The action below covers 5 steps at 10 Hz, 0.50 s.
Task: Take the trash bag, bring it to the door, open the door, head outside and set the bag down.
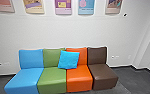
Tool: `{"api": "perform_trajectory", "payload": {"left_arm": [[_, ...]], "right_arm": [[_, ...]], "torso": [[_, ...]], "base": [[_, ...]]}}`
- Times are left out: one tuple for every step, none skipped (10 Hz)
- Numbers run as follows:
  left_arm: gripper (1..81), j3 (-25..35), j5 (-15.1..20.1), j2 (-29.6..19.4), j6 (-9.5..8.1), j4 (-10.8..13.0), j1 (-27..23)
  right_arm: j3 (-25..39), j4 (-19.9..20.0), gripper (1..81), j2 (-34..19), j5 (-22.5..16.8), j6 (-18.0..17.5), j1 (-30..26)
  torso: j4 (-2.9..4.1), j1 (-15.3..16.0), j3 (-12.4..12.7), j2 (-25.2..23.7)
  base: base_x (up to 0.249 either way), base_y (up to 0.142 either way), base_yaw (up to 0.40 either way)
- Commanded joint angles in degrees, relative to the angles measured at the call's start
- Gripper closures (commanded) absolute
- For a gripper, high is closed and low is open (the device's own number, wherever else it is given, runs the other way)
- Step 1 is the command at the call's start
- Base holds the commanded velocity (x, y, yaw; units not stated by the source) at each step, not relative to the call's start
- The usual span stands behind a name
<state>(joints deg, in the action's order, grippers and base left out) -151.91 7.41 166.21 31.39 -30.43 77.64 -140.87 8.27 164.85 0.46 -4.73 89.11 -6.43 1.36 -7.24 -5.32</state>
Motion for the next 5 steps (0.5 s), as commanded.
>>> {"api": "perform_trajectory", "payload": {"left_arm": [[81.1,-0.1,4.5,-0.4,0.16,-0.2,-2.7],[81.1,-0.1,4.5,-0.4,0.16,-0.2,-2.7],[81.1,-0.1,4.4,-0.5,0.08,-0.3,-2.7],[81.1,-0.1,4.4,-0.5,0.16,-0.4,-2.7],[81.1,-0.1,4.4,-0.5,0.16,-0.6,-2.6]], "right_arm": [[0.3,-0.2,1.0,-0.6,-4.0,0.2,-1.3],[0.3,-0.1,1.0,-0.5,-4.0,0.1,-1.1],[0.3,-0.1,1.0,-0.5,-4.0,0.1,-1.1],[0.3,-0.1,1.0,-0.5,-4.0,0.1,-1.1],[0.3,-0.1,1.0,-0.5,-4.0,0.1,-1.0]], "torso": [[-0.02,0.0,0.0,0.0],[-0.02,-0.1,0.0,-0.1],[-0.02,-0.2,0.1,-0.1],[-0.02,-0.2,0.1,-0.1],[-0.02,-0.2,0.1,-0.1]], "base": [[0.0,0.0,0.0],[0.0,0.0,0.0],[0.0,0.0,0.0],[0.0,0.0,0.0],[0.0,0.0,-0.09]]}}
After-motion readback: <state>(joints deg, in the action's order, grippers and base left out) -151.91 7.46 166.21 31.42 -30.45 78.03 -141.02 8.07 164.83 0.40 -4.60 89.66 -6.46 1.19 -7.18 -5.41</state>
